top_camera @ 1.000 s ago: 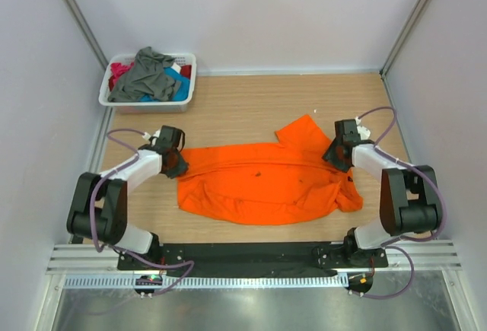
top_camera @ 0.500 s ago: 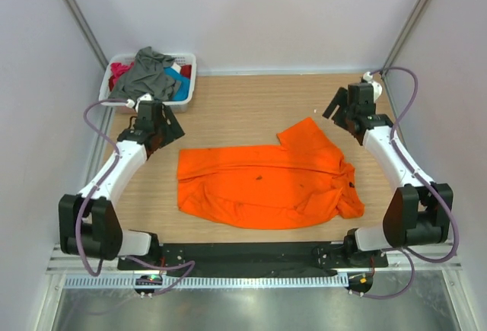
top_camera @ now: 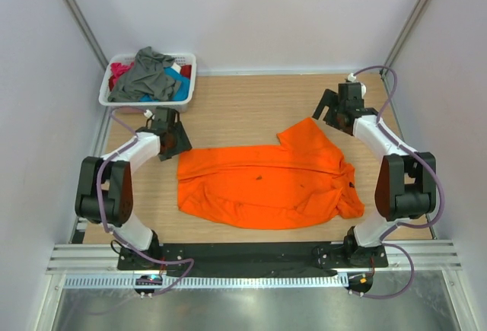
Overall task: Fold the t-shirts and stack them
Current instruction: Flatten the tshirt out
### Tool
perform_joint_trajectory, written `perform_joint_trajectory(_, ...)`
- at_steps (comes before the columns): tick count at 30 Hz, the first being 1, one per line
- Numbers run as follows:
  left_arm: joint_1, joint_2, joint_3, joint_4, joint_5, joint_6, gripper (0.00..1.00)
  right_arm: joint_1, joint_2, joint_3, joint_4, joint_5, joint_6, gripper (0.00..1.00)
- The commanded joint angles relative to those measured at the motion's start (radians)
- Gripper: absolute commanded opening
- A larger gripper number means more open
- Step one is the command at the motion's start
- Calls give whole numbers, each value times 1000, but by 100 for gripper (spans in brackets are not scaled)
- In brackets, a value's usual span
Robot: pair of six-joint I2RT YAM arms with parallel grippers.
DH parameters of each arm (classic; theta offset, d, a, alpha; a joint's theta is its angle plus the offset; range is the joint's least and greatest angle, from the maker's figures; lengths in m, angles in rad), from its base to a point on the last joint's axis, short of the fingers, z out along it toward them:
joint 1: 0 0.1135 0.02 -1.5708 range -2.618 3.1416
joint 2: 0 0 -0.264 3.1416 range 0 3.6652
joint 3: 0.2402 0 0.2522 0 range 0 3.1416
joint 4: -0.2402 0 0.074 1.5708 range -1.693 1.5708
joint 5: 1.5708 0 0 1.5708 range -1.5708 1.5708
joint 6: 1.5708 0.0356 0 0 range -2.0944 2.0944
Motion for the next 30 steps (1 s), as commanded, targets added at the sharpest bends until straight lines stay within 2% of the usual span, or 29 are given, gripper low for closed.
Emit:
perform_joint_trajectory(1,-21,25,-5,47,-38,14,67,-3,-5,41,34,-12,-27,95)
perform_joint_trajectory(5,-64,72,2,47,-100,17,66,-3,0,41,28,8,-33,95)
perform_joint_trajectory(12,-67,118,17,75,-146,12,63,-3,3,44,17,8,-41,95)
perform_joint_trajectory(23,-66,171,46,90,-133,-2,57,-3,15,37,11,19,-41,95)
perform_joint_trajectory(26,-66,169,31,98,-128,-3,51,-3,34,40,26,26,-45,95)
perform_joint_trajectory(29,-67,166,12,106,-122,-11,36,-3,89,56,56,-10,-70,95)
perform_joint_trajectory(30,-67,164,8,109,-117,-14,27,-2,107,72,59,-24,-88,95)
